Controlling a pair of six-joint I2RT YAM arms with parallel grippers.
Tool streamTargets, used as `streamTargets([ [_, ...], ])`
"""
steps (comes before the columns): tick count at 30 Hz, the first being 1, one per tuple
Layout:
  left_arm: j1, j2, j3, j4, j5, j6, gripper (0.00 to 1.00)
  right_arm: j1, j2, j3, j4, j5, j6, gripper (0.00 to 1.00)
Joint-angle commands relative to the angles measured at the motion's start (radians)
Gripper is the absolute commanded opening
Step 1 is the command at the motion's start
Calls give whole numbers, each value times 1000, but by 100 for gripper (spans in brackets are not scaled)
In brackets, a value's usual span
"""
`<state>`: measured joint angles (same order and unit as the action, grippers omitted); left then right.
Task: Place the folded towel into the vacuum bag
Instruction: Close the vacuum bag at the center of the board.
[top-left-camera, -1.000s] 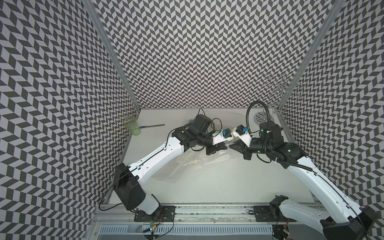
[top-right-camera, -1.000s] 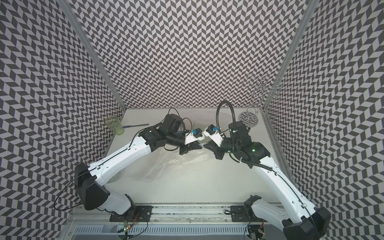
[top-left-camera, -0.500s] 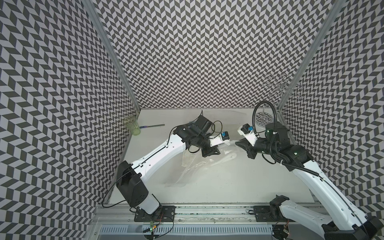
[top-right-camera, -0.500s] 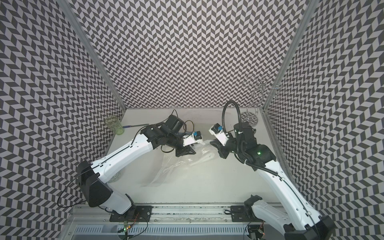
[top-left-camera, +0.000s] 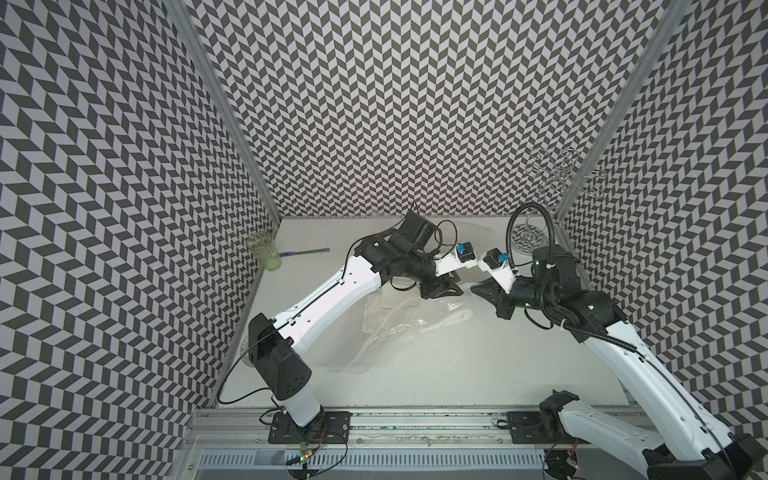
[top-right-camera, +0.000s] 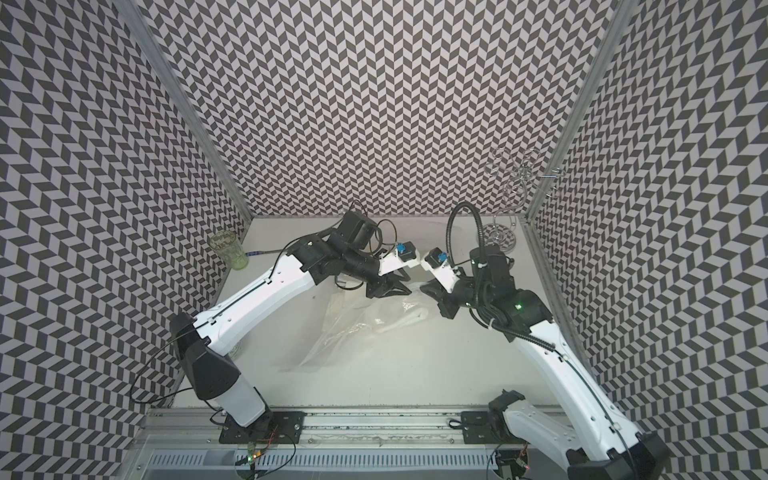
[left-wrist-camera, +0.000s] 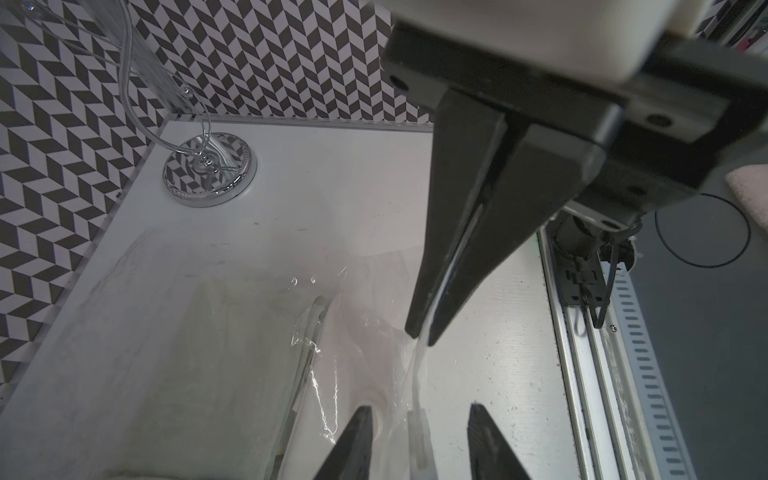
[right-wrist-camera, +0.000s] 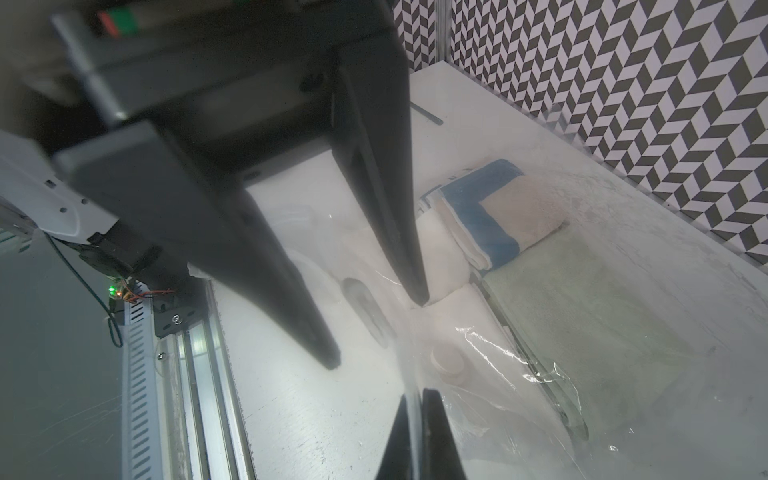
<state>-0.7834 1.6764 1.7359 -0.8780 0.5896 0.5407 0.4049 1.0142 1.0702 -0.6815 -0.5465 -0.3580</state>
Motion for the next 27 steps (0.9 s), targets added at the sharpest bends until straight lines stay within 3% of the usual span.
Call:
streamTargets([
  [1,-6,-7,-19,-21,-7,9,39,8,-16,10,86,-38,-24,0],
  [14,6,-1,-20,-13,-21,-5,44,8,-14,14,95,-51,-16,0],
  [18,7,-1,-12,-14,-17,-7,37,8,-17,9,95,-45,-15,0],
  [22,19,-11,-36,-10,-18,-8,16,7,-21,12,102,-20,-9,0],
  [27,24,-55,-122,-13,-113,-10,7,-17,-26,48,106,93,7,0],
])
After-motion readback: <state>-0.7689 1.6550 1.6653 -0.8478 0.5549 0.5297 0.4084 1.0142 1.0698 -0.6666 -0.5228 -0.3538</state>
